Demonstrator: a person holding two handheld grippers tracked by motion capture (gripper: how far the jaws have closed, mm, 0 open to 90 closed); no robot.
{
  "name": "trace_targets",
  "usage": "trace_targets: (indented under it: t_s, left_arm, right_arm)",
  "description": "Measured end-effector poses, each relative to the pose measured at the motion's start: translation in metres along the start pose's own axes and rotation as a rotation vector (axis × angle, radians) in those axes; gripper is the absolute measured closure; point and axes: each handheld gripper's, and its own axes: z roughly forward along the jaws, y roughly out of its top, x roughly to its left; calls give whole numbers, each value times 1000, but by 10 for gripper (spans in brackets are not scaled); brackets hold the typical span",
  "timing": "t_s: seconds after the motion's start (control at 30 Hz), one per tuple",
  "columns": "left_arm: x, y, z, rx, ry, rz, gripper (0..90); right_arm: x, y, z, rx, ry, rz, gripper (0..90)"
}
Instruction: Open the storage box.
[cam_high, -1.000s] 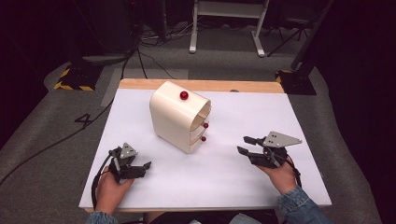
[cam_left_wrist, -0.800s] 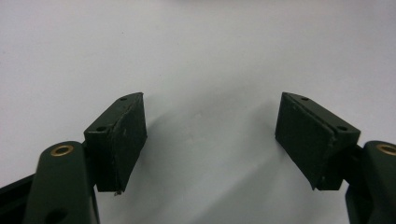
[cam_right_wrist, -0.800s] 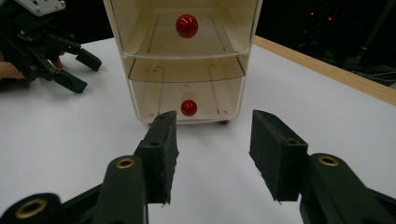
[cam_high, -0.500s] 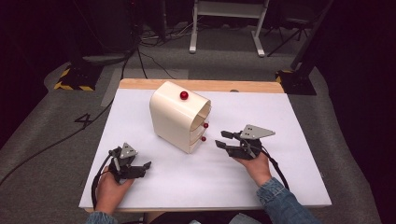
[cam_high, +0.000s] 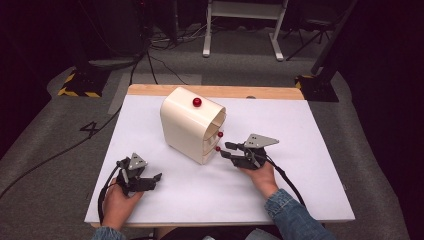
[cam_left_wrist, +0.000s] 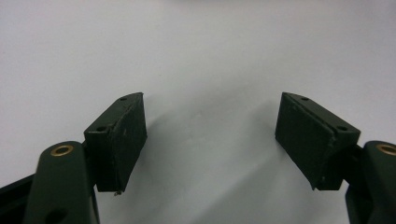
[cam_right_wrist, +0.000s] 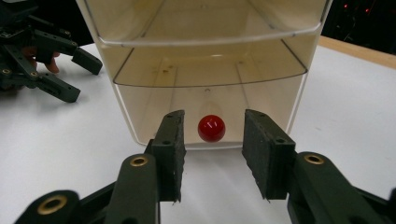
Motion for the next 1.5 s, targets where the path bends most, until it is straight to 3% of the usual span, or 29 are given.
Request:
trace_targets:
  t_s: [0.33, 0.43, 0.77, 1.5]
  left_arm:
    - [0, 0, 0, 0, 0, 0, 251]
    - [0, 0, 0, 0, 0, 0, 251]
    - [0, 0, 0, 0, 0, 0, 251]
    - [1, 0, 0, 5, -2, -2, 250]
  right_arm:
    - [-2, -6, 17, 12, 25, 15, 665]
    - [-1, -7, 22, 26, 16, 1, 725]
    - [-1, -8, 21, 23, 10, -8, 742]
    - [4, -14, -24, 52, -15, -7, 742]
